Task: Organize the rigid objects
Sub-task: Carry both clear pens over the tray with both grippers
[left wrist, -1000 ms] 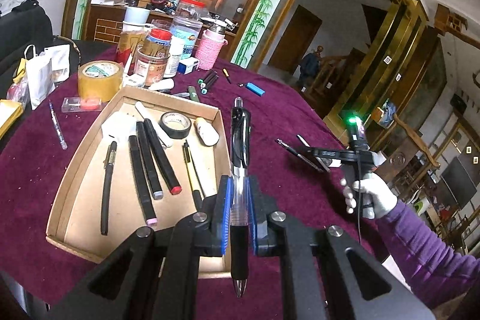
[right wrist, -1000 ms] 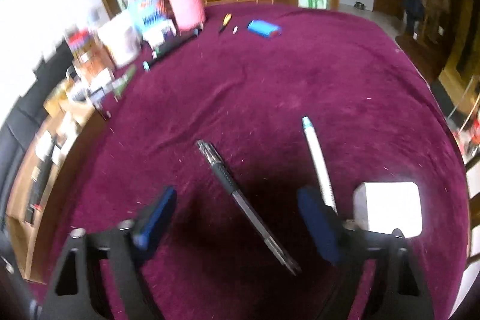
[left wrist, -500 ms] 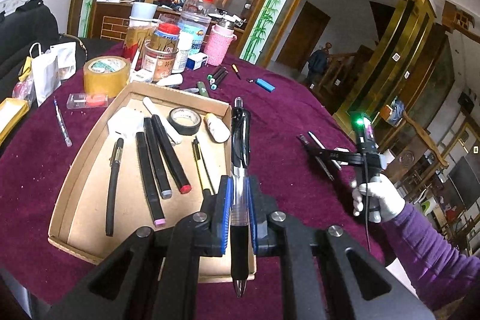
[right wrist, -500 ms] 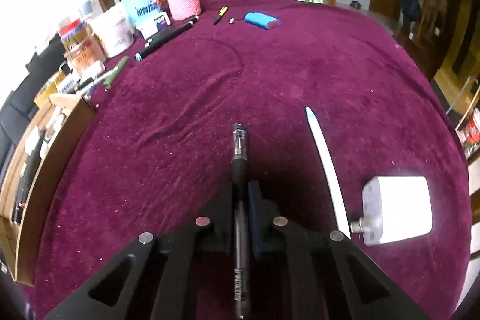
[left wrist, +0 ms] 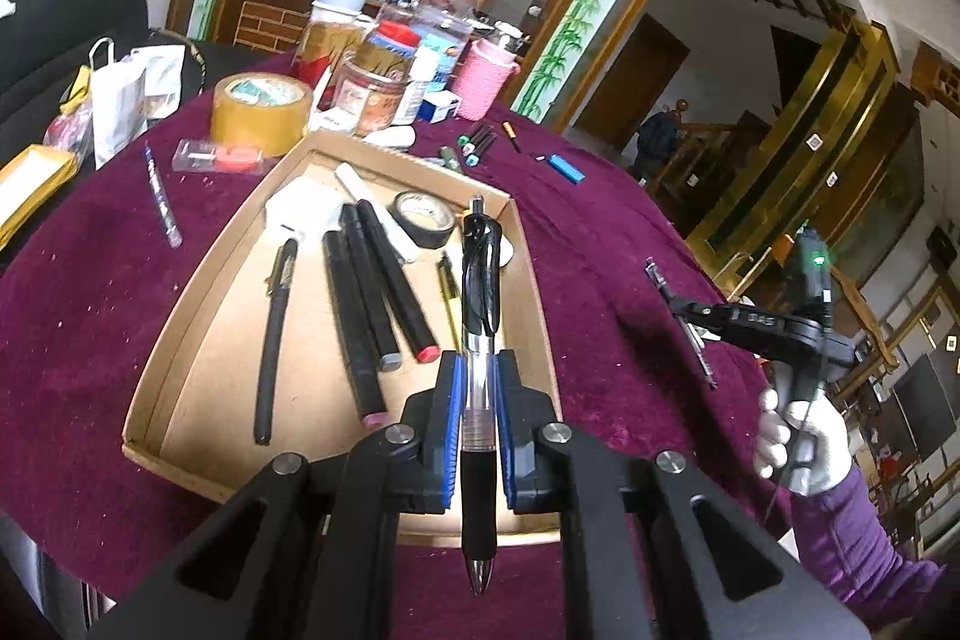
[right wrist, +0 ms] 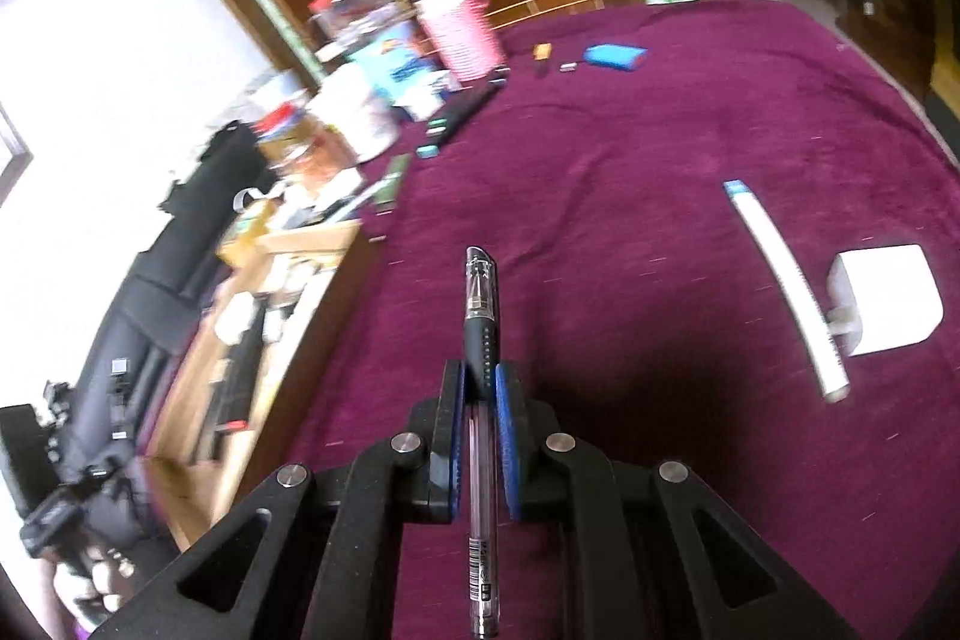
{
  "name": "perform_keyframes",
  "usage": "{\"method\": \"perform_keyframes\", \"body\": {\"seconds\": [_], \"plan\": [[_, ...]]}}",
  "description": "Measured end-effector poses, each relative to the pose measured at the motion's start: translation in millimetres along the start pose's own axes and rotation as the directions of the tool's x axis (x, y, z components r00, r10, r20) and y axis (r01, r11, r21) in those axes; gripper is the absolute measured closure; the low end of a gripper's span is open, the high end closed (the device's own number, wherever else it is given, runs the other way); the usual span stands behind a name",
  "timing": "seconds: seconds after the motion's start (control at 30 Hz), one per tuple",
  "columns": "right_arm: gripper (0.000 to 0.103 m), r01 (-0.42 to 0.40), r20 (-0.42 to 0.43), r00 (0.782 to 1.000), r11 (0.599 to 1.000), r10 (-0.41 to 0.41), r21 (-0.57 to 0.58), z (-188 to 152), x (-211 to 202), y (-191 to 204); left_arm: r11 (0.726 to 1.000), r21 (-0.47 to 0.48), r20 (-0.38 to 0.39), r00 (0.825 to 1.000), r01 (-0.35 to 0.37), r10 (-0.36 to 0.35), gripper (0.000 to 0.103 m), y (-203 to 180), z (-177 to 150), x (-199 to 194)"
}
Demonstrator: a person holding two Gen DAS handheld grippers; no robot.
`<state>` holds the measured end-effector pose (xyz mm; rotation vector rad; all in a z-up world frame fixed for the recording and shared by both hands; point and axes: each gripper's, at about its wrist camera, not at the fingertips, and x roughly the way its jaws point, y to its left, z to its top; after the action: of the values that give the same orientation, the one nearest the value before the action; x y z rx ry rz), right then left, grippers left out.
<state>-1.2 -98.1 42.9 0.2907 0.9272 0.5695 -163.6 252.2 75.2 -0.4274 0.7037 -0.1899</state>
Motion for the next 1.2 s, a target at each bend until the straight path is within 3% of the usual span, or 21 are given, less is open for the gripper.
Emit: {"method": "perform_keyframes", "body": {"seconds": [0.27,0.43,0.67,0.87,1.03,1.2], "plan": [[0.092,-0.172,-0.061,0.983,0.985,0.172,0.016,-13.3,24.9,71.2,0.998,-0.056,-0.011,1.0,-0.022,0.022,0.093,15.1,3.1,5.5],[0.092,-0.223,-0.125,0.967,0.975,0.224,0.022,-15.9,54.0,113.8,0.993,-0.114,-0.037,0.999,-0.043,0.039,0.093,30.9,10.7,19.3],[0.091,-0.218,-0.186,0.959,0.976,0.213,-0.008,-28.8,85.2,161.2,0.981,-0.177,-0.078,0.994,-0.084,0.072,0.093,55.5,14.1,36.3],[0.091,-0.202,-0.21,0.957,0.979,0.198,0.001,-39.2,97.7,170.1,0.977,-0.17,-0.095,0.989,-0.13,0.115,0.093,64.6,11.5,42.6],[0.091,-0.141,-0.201,0.97,0.99,0.138,-0.004,-47.0,98.7,172.6,0.974,-0.153,-0.1,0.983,-0.169,0.155,0.093,64.5,6.2,46.9],[0.091,-0.096,-0.196,0.976,0.995,0.092,-0.014,-54.4,102.5,175.4,0.977,-0.134,-0.099,0.983,-0.167,0.154,0.093,59.6,4.6,52.0]]}}
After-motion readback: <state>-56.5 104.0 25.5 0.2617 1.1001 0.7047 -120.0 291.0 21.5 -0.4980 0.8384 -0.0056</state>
